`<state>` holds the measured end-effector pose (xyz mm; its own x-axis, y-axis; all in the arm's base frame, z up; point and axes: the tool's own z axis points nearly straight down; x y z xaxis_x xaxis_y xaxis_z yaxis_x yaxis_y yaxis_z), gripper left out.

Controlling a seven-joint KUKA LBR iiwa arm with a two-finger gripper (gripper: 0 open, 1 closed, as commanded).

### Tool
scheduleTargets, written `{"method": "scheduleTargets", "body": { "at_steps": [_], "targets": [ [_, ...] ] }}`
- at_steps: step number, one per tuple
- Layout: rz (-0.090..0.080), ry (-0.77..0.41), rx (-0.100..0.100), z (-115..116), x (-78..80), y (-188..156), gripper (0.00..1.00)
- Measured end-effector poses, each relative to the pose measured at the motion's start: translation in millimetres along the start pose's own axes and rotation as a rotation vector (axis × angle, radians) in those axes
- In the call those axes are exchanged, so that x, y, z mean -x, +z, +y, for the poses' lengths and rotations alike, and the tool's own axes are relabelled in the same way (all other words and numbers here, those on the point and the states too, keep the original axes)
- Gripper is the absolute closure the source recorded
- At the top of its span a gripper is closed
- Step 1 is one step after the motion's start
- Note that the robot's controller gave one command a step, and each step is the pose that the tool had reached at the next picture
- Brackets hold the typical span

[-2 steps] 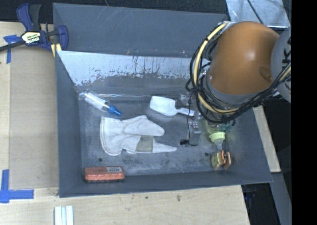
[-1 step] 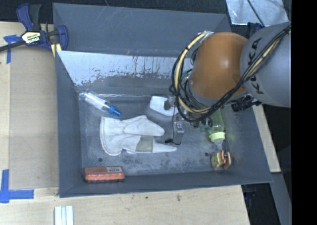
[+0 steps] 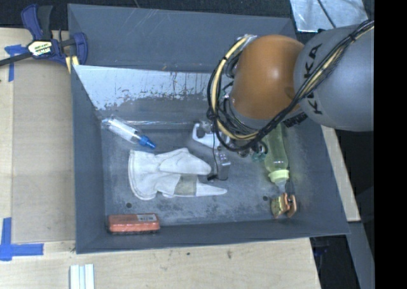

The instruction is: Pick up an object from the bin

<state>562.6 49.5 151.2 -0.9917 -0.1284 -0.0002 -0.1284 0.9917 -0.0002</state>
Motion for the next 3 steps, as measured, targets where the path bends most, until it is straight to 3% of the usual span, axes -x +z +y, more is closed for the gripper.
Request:
{"method": "scheduleTargets", "body": {
  "at_steps": [1, 2, 3],
  "targets": [
    [-0.006, 0.065, 0.000, 6.5, 15.2, 7.7, 0.00],
    [-0.003, -0.132, 0.000, -5.6, 28.0, 80.3, 0.00],
    [-0.008, -0.114, 0.000, -6.2, 33.1, 79.2, 1.00]
  ]
}}
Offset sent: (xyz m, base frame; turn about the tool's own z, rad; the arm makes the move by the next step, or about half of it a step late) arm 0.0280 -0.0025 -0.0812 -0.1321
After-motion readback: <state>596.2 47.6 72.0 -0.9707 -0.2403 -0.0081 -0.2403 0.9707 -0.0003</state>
